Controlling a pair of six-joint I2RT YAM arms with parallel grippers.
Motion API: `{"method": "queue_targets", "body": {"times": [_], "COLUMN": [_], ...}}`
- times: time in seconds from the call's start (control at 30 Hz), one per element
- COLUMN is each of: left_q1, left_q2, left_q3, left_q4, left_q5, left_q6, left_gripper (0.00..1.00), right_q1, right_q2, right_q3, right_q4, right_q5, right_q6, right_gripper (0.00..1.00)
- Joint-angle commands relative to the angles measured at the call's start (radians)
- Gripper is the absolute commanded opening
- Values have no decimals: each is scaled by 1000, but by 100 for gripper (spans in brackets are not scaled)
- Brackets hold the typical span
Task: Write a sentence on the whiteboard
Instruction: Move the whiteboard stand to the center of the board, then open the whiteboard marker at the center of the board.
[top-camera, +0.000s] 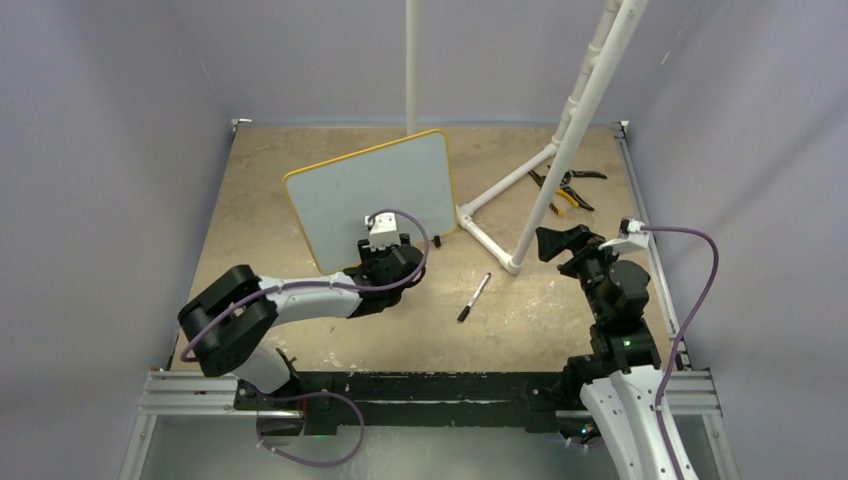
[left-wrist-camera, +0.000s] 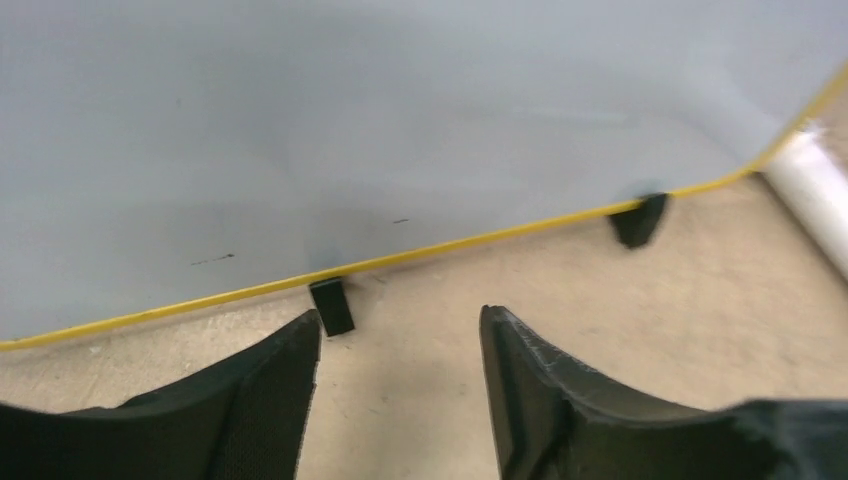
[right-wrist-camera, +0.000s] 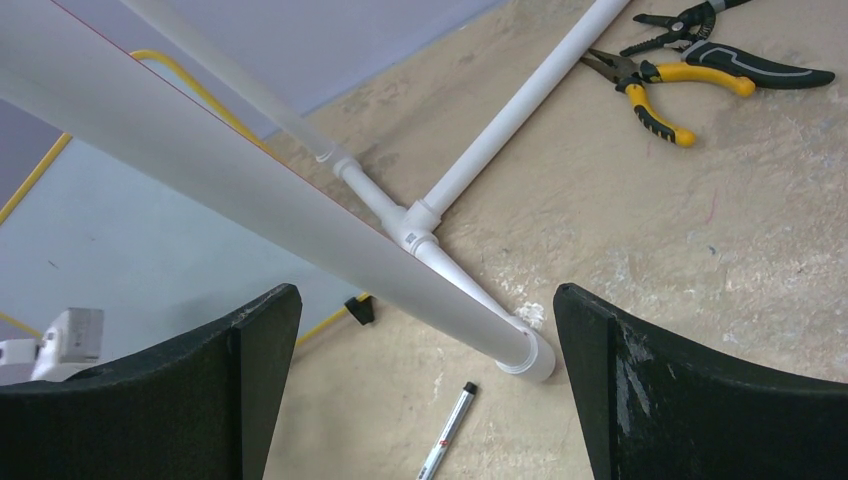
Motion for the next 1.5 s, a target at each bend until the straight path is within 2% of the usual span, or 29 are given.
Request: {"method": "queue_targets", "body": {"times": [0.0,0.03,0.1,0.33,0.63,0.8,0.9,1.07,1.17,1.3,1.4,1.47], "left_q1": [-30,-34,-42,-153,-319,-349,-357,-358,-361,-364,-364,-364], "left_q2": [-131,-148,-180,-222,-65,28,64,124,177,231,247,258], "left_q3": [-5,-3,9,48,108,119,130,147,175,244,268,276], "left_q4": [83,77,55,38,92,159,147,110,103,38,23,0], "left_q5": [96,118,152,234,416,520,508,461,453,380,348,325], "left_q6": [152,170,189,255,312,304,296,298,328,348,343,323], "left_gripper": [65,71,74,76,77,77,77,69,47,44,36,33], "right_q1": [-1,-1,-1,-1,-1,-1,-1,-1,-1,-1,-1,-1], "right_q2": [-4,-11,-24,-37,-12,-14,-18,-13,-5,5,5,6], "right_q3": [5,0,-17,-32,-27,-27,-30,-31,-33,-30,-32,-32], "right_q4": [11,15,30,55,66,70,74,85,94,97,100,101], "right_q5": [-21,-20,-19,-24,-43,-59,-64,-78,-86,-99,-102,-102], "right_q6": [-17,-15,-13,-24,-45,-47,-47,-50,-50,-53,-53,-55], "right_gripper": [99,99,99,99,99,99,99,99,99,99,99,99]}}
